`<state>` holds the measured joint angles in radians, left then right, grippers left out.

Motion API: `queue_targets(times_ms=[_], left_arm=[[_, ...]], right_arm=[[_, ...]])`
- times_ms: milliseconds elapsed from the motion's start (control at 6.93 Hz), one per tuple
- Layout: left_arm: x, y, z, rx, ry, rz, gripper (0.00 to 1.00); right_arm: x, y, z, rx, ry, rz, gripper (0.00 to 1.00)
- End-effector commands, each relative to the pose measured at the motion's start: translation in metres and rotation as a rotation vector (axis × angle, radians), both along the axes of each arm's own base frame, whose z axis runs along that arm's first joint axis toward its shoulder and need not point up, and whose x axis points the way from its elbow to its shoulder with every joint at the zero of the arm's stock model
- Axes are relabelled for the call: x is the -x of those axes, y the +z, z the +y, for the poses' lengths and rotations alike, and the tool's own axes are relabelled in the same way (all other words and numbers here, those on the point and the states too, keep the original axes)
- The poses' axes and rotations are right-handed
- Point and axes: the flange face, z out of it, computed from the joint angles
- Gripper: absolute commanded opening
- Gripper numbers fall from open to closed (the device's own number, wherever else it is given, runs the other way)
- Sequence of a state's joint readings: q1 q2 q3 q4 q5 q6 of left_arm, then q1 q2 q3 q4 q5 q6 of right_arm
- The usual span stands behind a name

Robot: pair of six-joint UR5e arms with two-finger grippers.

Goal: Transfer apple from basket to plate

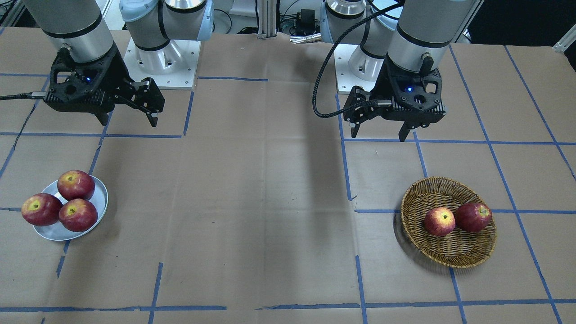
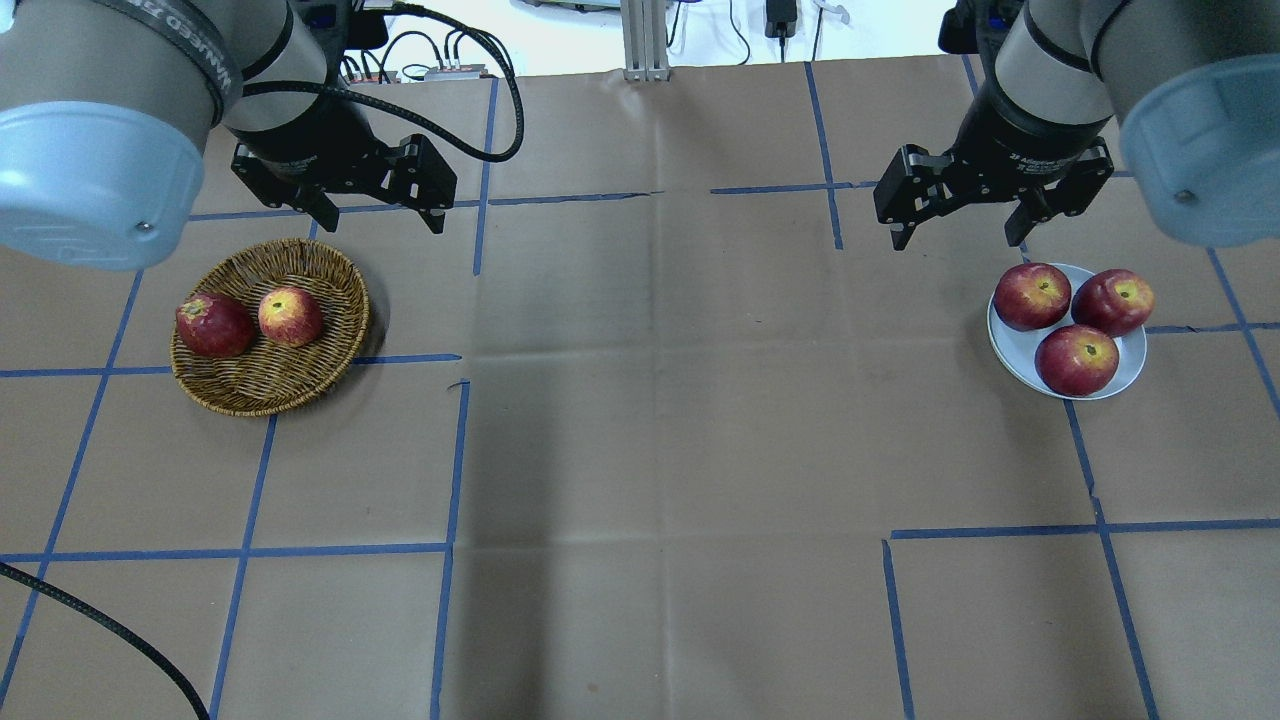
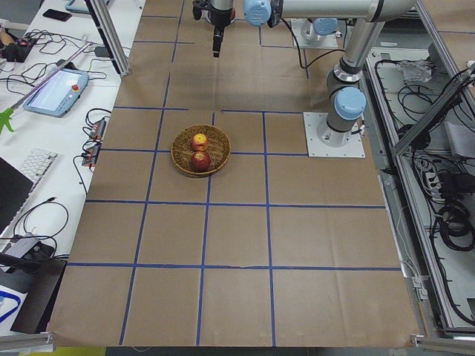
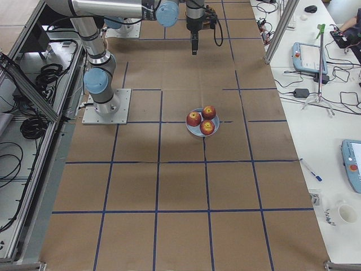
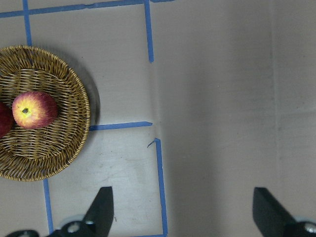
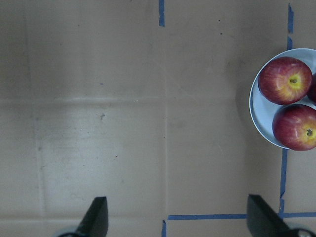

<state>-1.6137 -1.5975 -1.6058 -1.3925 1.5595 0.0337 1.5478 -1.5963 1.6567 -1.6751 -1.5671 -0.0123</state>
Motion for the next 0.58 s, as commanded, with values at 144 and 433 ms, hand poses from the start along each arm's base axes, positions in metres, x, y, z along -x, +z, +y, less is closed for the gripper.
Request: queue_targets(times_ms=[144,433], left_arm=[[-0.0001,-0.0006,0.0017,-0.002,0.000,-0.001,0.99],[0.0000,-0.0035,0.0029,-0.006,0.001,0.001,0.99]], right_arm=[[-0.0001,-0.0005,-0.0003,-0.001,0.000,-0.001,1.00],[0.0001,0.0002,0.0002,0.000,0.000,0.001,1.00]])
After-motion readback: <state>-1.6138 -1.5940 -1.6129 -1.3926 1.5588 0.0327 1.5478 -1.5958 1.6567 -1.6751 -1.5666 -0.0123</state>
